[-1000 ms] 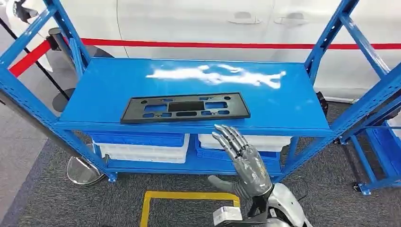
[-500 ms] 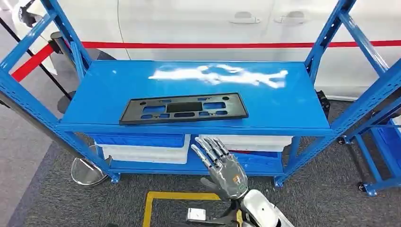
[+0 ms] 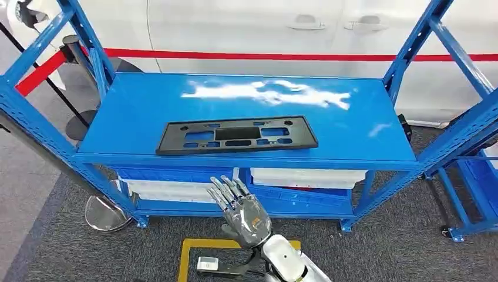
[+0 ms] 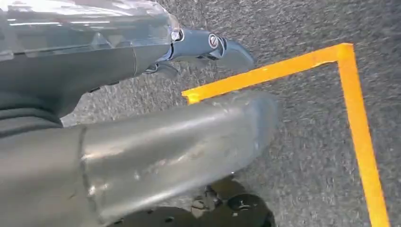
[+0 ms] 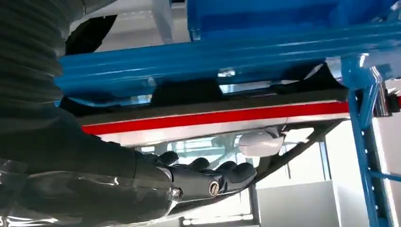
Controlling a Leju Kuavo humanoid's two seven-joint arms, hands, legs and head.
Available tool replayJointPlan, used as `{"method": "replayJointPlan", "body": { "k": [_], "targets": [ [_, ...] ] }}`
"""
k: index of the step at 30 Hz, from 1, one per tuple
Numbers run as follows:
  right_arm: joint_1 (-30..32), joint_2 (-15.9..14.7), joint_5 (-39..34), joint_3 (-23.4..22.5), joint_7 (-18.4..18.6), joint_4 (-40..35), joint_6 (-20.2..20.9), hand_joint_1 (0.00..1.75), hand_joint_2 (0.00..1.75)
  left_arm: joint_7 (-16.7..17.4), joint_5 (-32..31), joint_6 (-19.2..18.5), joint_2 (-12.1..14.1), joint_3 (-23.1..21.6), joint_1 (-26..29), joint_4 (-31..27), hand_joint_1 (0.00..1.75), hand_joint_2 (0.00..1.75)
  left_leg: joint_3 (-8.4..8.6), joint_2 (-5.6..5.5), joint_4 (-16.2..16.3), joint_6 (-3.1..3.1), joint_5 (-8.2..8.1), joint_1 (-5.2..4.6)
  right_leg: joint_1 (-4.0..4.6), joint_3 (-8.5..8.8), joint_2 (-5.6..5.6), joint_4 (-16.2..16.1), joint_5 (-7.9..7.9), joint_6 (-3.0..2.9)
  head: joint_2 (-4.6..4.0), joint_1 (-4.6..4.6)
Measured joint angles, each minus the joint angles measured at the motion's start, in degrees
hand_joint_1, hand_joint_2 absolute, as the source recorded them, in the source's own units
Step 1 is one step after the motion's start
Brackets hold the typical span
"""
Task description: Take the parts from the cabinet and place them on the table.
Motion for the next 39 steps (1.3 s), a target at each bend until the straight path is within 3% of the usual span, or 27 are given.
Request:
{"method": "replayJointPlan", "body": {
  "k": [2,3,4,5,7,8,9,12,13,14,15,18,19,20,21,23,24,25,27,29,30,33,34,35,36,38,39],
  "targets": [
    [-0.2,0.1,-0.2,0.0,0.0,0.4,0.0,0.0,1.75,0.1,0.1,-0.1,0.0,-0.2,0.0,0.1,0.0,0.0,0.09,0.03,0.0,0.39,-0.21,-0.2,0.05,-5.03,0.02,9.3,-3.94,0.14,0.0,0.13],
    [-0.2,0.1,-0.2,0.0,0.0,0.8,0.1,0.0,1.75,0.2,0.1,-0.2,0.1,-0.3,0.0,0.1,0.0,0.0,0.17,0.03,0.0,0.6,-0.36,-0.36,0.08,-7.57,0.01,13.5,-4.96,0.1,0.0,0.13],
    [-0.2,0.1,-0.3,0.0,0.0,1.0,0.1,0.0,1.75,0.3,0.1,-0.2,0.1,-0.3,0.1,0.2,0.0,0.0,0.35,0.0,0.0,0.69,-0.51,-0.51,0.1,-8.82,0.01,14.9,-4.51,-0.03,0.0,0.17],
    [-0.2,0.1,-0.3,0.0,0.0,1.2,0.2,0.0,1.75,0.3,0.1,-0.3,0.1,-0.4,0.1,0.2,0.0,0.0,0.65,-0.07,0.0,0.71,-0.73,-0.66,0.18,-8.69,0.01,13.7,-2.75,-0.3,0.0,0.13],
    [-0.6,0.1,-0.6,0.0,0.0,1.2,0.4,0.0,1.75,0.3,0.1,-0.3,0.1,-0.6,0.1,0.2,0.0,0.0,1.59,-0.28,0.0,0.67,-1.3,-1.06,0.7,-5.08,0.01,5.2,2.96,-1.43,0.0,0.28],
    [-0.9,0.1,-0.7,0.0,0.0,1.2,0.4,0.0,1.75,0.3,0.1,-0.3,0.1,-0.7,0.1,0.2,0.0,0.0,2.07,-0.33,0.0,0.64,-1.67,-1.2,1.08,-2.73,0.07,-0.1,5.62,-2.42,0.0,0.31],
    [-1.1,0.1,-0.7,0.0,0.0,1.2,0.5,0.0,1.75,0.3,0.1,-0.3,-0.2,-0.8,0.0,0.2,0.0,0.0,2.04,-0.22,-0.1,0.29,-2.04,-1.38,1.33,-1.69,-0.07,-1.6,4.41,-3.18,-0.02,-0.11],
    [-1.3,0.1,-1.0,0.0,0.1,1.1,1.0,0.0,1.75,0.4,0.2,-0.3,0.0,-0.8,0.0,0.2,0.0,0.0,2.19,-0.19,-0.5,-0.6,-2.35,-0.87,1.79,-1.44,0.19,-2.9,4.11,-3.24,0.0,0.09],
    [-1.4,0.1,-1.0,0.0,0.1,1.1,1.1,0.0,1.75,0.4,0.3,-0.3,0.0,-0.9,-0.1,0.2,0.0,0.0,2.76,-0.16,-0.9,-0.94,-2.5,-1.15,1.51,-0.91,0.28,-3.7,4.11,-3.31,0.0,0.04],
    [-1.3,0.3,-1.1,0.0,0.1,0.7,1.4,0.0,1.75,0.4,0.3,-0.3,0.3,-1.0,0.0,0.2,0.0,0.0,3.16,0.03,-0.7,-1.08,-3.0,-1.0,0.67,0.48,0.12,-4.9,4.31,-3.07,0.0,0.16],
    [-1.6,0.3,-1.2,0.0,0.1,0.7,1.6,0.0,1.75,0.4,0.5,-0.3,0.3,-1.2,0.0,0.2,0.0,0.0,2.51,0.11,1.5,-1.35,-3.84,-1.13,0.57,1.39,0.12,-5.5,4.09,-3.39,0.0,-0.22],
    [-1.6,0.3,-1.6,0.0,0.1,0.7,2.3,0.0,1.75,0.4,0.7,-0.3,0.4,-1.4,-0.1,0.2,0.0,0.0,-5.03,0.12,14.2,-2.39,-8.3,-0.44,0.54,2.65,-0.09,-5.5,2.93,-3.35,0.0,-0.37],
    [-1.5,0.3,-1.7,0.0,0.1,0.8,2.4,0.0,1.75,0.4,0.7,-0.3,0.4,-1.5,0.1,0.3,0.0,0.0,-7.04,0.12,16.5,-2.73,-7.95,-0.21,0.53,3.09,-0.03,-5.4,2.43,-3.29,0.0,-0.44],
    [-1.4,0.3,-1.7,0.0,0.1,0.8,2.4,0.0,1.75,0.4,0.7,-0.3,0.5,-1.6,0.2,0.3,0.0,0.0,-7.46,0.14,15.8,-2.96,-6.17,-0.01,0.45,3.58,0.15,-5.2,1.93,-3.13,0.0,-0.55],
    [-1.4,0.3,-1.7,0.0,0.1,0.8,2.4,0.0,1.75,0.5,0.7,-0.3,0.5,-1.6,0.3,0.3,0.0,0.0,-6.79,0.15,12.7,-3.15,-3.3,0.18,0.32,4.17,0.32,-5.0,1.32,-2.86,0.0,-0.5],
    [-1.4,0.3,-1.9,0.0,0.1,0.8,2.4,0.0,1.75,0.5,0.7,-0.2,0.8,-1.6,0.3,0.4,0.0,0.0,-3.34,0.37,2.4,-3.57,3.39,0.59,-0.03,5.55,0.35,-4.3,-0.34,-2.03,-0.02,-0.53],
    [-1.4,0.2,-1.9,0.0,0.1,0.8,2.5,0.0,1.75,0.5,0.7,-0.2,0.6,-1.7,0.5,0.5,0.0,0.0,-3.03,0.39,2.8,-3.63,1.97,0.24,0.21,5.38,0.36,-4.2,-0.83,-1.51,-0.02,-0.72],
    [-1.5,0.2,-2.0,0.0,0.2,0.7,2.6,0.0,1.75,0.5,0.8,-0.2,0.6,-1.7,0.2,0.5,0.0,0.0,-2.58,0.25,1.1,-2.93,1.45,0.17,0.47,5.0,0.38,-3.6,-1.07,-1.16,0.0,-1.34],
    [-1.4,0.2,-2.0,0.0,0.2,0.7,2.6,0.0,1.75,0.6,0.8,-0.1,0.6,-1.7,0.1,0.5,0.0,0.0,-3.01,0.17,1.7,-1.65,0.95,0.05,0.6,4.97,0.35,-3.7,-1.0,-0.87,0.0,-0.48],
    [-1.4,0.2,-2.0,0.0,0.2,0.6,2.6,0.0,1.75,0.6,0.7,-0.1,0.5,-1.7,0.3,0.5,0.0,0.0,-2.09,0.12,1.3,-0.89,0.62,0.23,0.39,5.14,0.31,-3.4,-1.37,-0.31,0.02,-0.59],
    [-1.5,0.2,-2.0,0.0,0.2,0.5,2.6,0.0,1.75,0.6,0.7,-0.1,0.5,-1.7,0.4,0.5,0.0,0.0,-1.52,0.13,1.0,-0.47,0.35,0.19,0.24,4.15,0.22,-0.9,-1.74,-0.09,0.0,-0.09],
    [-1.5,0.2,-2.0,0.0,0.2,0.3,2.6,0.0,1.75,0.5,0.7,-0.1,0.5,-1.7,0.2,0.5,0.0,0.0,-0.79,0.09,0.9,0.39,-0.49,-0.13,0.25,-4.44,0.16,12.2,-6.7,0.19,0.0,0.31],
    [-1.3,0.1,-2.0,0.0,0.2,0.3,2.6,0.0,1.75,0.5,0.7,-0.1,0.6,-1.7,0.2,0.5,0.0,0.0,-0.36,0.04,0.9,0.45,-0.86,-0.32,0.28,-6.7,0.16,14.9,-7.15,0.09,0.0,0.28],
    [-1.2,0.1,-2.0,0.0,0.2,0.3,2.6,0.0,1.75,0.5,0.8,-0.1,0.6,-1.7,0.3,0.5,0.0,0.0,0.23,-0.03,0.9,0.49,-1.27,-0.53,0.35,-7.74,0.16,15.0,-5.98,-0.17,0.0,0.28],
    [-1.2,0.1,-2.0,0.0,0.2,0.3,2.6,0.0,1.75,0.5,0.8,-0.1,0.5,-1.7,0.4,0.5,0.0,0.0,0.97,-0.08,0.9,0.5,-1.76,-0.76,0.68,-7.52,0.17,12.5,-3.21,-0.68,0.0,0.33],
    [-1.3,0.1,-2.0,0.0,0.2,0.3,2.6,0.0,1.75,0.5,0.7,-0.1,0.5,-1.7,0.3,0.5,0.0,0.0,2.7,-0.17,0.7,0.51,-2.78,-1.39,1.39,-4.54,0.19,3.0,4.06,-2.53,0.0,0.44],
    [-1.3,0.0,-2.0,0.0,0.2,0.3,2.6,0.0,1.75,0.5,0.7,-0.1,0.3,-1.7,0.4,0.5,0.0,0.0,2.9,-0.11,0.5,0.55,-3.22,-1.17,2.19,-3.47,0.08,-0.8,6.04,-4.04,0.0,0.41]
  ]
}}
